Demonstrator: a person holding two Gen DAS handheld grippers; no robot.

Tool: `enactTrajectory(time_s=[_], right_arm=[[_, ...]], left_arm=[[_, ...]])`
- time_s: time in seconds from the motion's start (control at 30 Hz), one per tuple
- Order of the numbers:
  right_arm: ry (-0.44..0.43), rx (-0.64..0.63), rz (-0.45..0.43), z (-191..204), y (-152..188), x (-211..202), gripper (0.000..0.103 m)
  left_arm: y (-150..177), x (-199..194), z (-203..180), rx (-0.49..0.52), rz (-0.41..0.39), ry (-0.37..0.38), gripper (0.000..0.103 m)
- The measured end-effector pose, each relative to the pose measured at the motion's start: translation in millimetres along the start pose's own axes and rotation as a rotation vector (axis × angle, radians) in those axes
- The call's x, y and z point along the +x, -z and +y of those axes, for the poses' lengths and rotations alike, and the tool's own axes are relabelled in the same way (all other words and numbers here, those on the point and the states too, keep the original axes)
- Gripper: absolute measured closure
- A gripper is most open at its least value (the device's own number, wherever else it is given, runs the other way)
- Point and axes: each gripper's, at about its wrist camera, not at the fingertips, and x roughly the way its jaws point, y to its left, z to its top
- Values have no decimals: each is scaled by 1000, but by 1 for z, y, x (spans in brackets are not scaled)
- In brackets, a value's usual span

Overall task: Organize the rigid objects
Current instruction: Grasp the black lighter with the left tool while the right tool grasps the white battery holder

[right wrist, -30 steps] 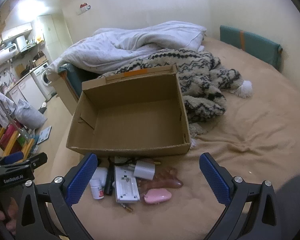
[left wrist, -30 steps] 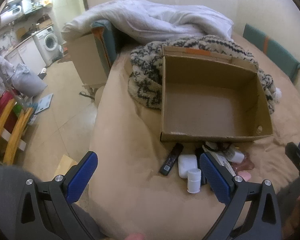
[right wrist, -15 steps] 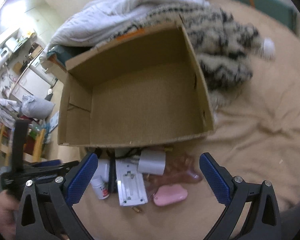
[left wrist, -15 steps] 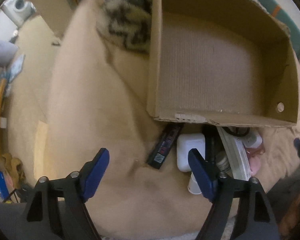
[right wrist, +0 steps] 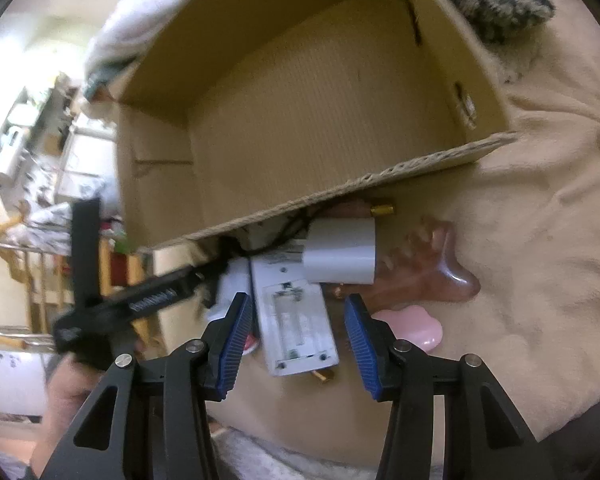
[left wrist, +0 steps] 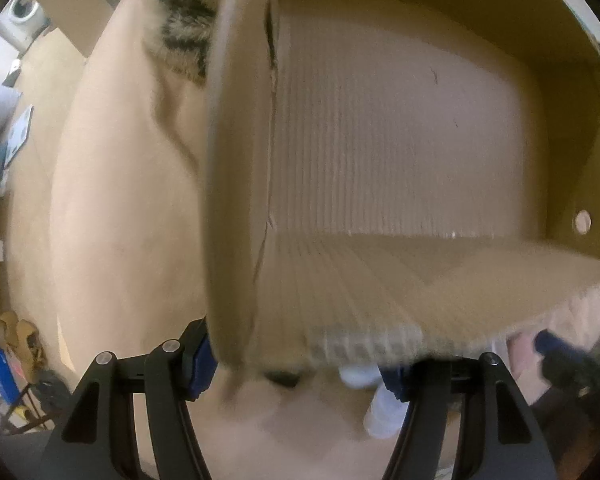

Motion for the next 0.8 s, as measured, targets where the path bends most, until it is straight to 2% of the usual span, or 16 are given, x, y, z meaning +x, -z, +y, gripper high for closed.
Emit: enactTrajectory(time_s=[0.07, 0.13, 0.2, 0.3, 0.4, 0.53, 0.6, 0.8], right_arm=[[2, -6, 39, 3, -4, 13, 51], [19, -28, 72, 8, -7, 24, 51], [18, -36, 88, 13, -9, 33, 51], [22, -71, 102, 22, -13, 41, 51], [29, -106, 119, 34, -16, 51, 50], [64, -141, 160, 42, -18, 72, 50], [97, -167, 163, 49, -17, 80, 56], [93, -191, 144, 53, -9, 73, 57]], left_arm=[[-7, 5, -2, -18, 3, 4, 43], [-10, 6, 1, -22, 19, -8, 60], [-10, 5, 5, -6, 26, -43, 74], [-7, 2, 14, -19, 28, -36, 86], [-1, -2, 24, -50, 48, -20, 86], [1, -3, 20, -12, 48, -55, 86], [4, -4, 17, 1, 49, -70, 86], [2, -14, 13, 3, 35, -84, 86]])
